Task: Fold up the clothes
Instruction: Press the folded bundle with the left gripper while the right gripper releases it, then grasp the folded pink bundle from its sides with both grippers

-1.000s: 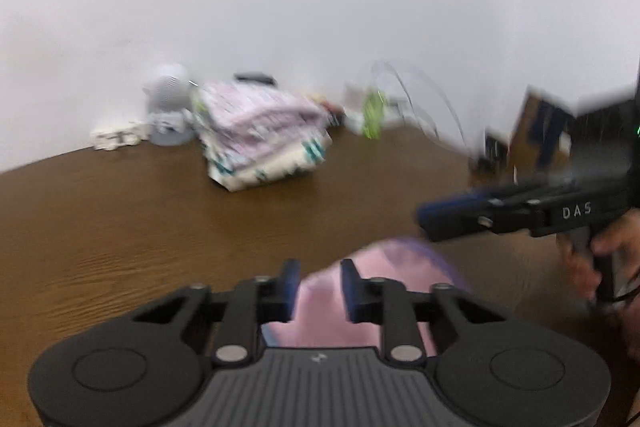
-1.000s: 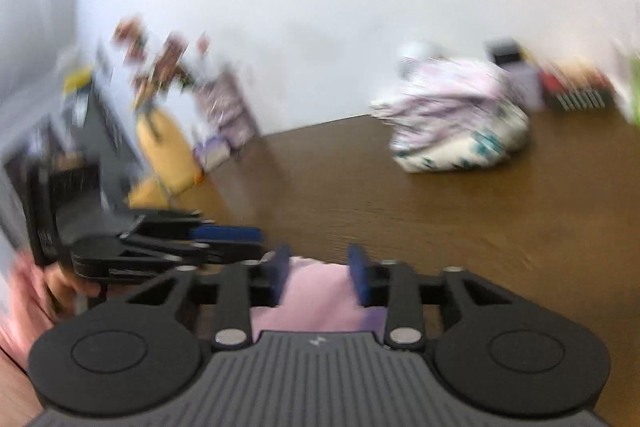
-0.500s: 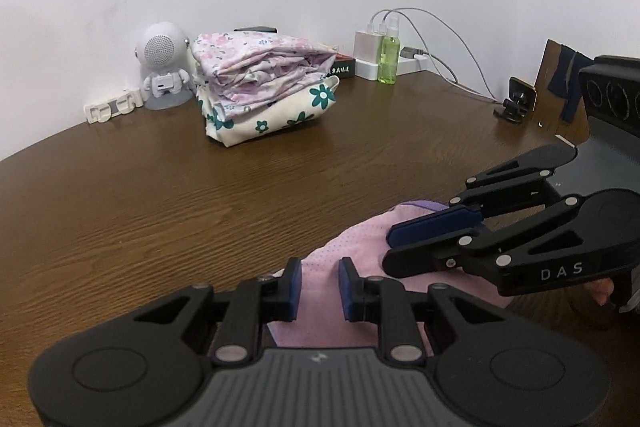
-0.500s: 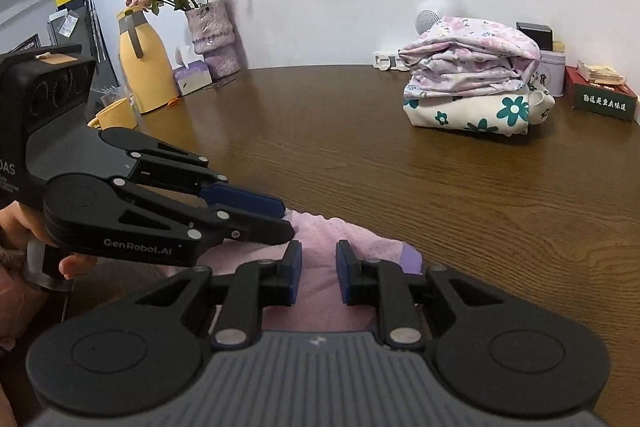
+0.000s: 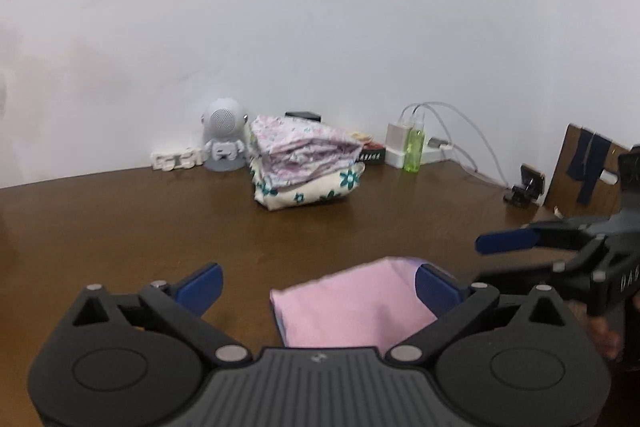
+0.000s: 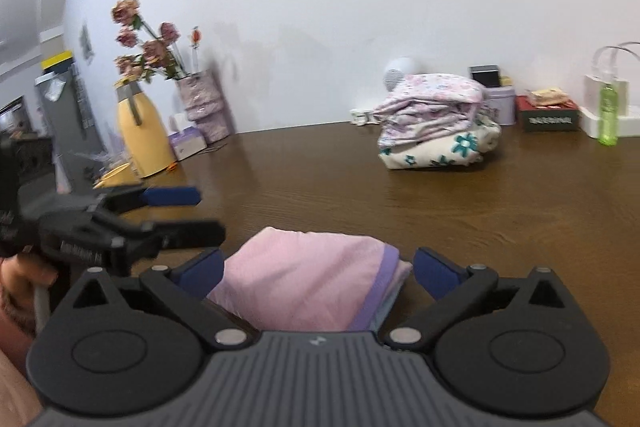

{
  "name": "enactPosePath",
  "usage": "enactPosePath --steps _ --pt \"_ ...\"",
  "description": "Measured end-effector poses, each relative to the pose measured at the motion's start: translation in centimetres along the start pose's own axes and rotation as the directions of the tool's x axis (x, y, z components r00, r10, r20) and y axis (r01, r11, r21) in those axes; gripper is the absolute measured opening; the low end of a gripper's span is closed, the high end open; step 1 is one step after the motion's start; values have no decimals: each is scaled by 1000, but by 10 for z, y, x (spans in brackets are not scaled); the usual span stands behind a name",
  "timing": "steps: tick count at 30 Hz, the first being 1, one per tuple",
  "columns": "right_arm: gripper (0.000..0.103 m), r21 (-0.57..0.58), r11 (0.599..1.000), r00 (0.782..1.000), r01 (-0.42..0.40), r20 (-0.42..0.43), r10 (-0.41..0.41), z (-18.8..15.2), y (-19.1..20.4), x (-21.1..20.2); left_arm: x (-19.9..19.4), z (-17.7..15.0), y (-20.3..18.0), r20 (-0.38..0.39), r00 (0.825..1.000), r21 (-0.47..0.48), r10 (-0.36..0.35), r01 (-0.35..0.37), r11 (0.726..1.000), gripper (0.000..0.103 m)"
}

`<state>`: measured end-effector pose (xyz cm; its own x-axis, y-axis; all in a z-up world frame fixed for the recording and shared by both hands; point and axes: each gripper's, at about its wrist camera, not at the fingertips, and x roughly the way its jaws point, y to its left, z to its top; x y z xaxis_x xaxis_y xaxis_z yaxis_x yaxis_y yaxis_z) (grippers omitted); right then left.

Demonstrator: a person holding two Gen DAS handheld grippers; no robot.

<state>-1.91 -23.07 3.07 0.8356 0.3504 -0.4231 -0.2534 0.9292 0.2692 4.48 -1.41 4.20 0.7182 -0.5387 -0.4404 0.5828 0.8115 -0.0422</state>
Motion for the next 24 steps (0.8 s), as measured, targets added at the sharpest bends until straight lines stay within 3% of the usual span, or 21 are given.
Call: enactPosePath --steps 4,10,19,24 --pt "103 -44 990 990 136 -37 -137 -15 12 2 -6 -13 1 -20 999 -50 26 -27 998 103" --pt "103 -112 978 981 176 -63 -184 -24 17 9 -2 -22 19 -44 998 -157 49 -55 986 103" --pt "103 4 994 989 109 -101 -108 -22 -3 14 5 -25 28 -83 997 -207 0 -17 978 103" --pt "103 168 985 993 -34 -110 53 -10 -28 14 20 -19 43 -154 983 -305 -95 45 951 101"
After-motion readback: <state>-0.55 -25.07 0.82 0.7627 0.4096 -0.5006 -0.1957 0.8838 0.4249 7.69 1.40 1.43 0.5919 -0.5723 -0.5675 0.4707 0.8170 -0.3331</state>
